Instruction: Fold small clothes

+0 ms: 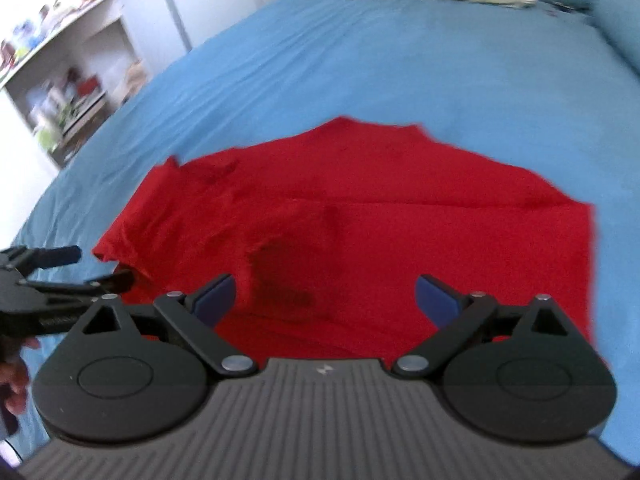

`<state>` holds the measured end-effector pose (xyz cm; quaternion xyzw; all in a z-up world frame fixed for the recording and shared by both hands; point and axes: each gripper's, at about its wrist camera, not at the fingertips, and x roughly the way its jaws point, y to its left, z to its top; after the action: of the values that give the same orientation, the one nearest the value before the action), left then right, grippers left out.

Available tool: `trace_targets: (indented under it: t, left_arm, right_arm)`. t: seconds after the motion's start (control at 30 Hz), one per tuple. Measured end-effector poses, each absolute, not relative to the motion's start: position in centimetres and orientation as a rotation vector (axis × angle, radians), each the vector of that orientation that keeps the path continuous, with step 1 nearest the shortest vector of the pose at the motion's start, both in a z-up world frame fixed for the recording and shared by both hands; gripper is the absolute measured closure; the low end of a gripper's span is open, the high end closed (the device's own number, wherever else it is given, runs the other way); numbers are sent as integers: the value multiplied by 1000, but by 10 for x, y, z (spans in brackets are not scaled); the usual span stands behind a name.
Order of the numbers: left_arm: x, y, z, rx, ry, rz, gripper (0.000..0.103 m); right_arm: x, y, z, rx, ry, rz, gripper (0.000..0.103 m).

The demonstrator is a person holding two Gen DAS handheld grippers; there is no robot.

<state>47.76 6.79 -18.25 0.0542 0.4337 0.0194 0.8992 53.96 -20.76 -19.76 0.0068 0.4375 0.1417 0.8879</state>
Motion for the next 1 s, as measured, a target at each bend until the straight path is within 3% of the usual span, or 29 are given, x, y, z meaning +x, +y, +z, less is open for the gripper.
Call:
trace_targets:
  t: [0.03,0.07,0.1,0.17,0.2,0.33,0.5,0.63,0.97,1.0]
  left_arm:
    - [479,78,-186,105,906,54,13]
    - [478,85,-188,104,910,63,13]
    - [478,91,-190,105,914,73,13]
    - [478,98,-192,101,917,80,13]
    - [479,99,-192,91,918,79,13]
    - [481,95,-191,68,921,51,13]
    - [484,95,-198,54,931,24,13]
    - [484,93,-202,54,939,13,13]
    - [483,90,-209,108,943,-7,13]
    - [484,89,-210,106,944,-7,13]
  right_arm:
    - [545,-197,-204,-14,920,297,2]
    - [552,-187,-212,-45,938,296,12]
    - [558,-177,-218,-72,958,297,28]
    - [568,-170,-225,-110,972,251,46]
    - [571,-175,-226,-102,972,208,49]
    - [580,-217,-216,80,982,92,48]
    - [568,-264,-223,288,1020,128,36]
    - [557,-269,-227,380,1008,160,34]
    - [559,-244,-231,315,1051,29,36]
    - [558,-239,-231,276,1049,27,43]
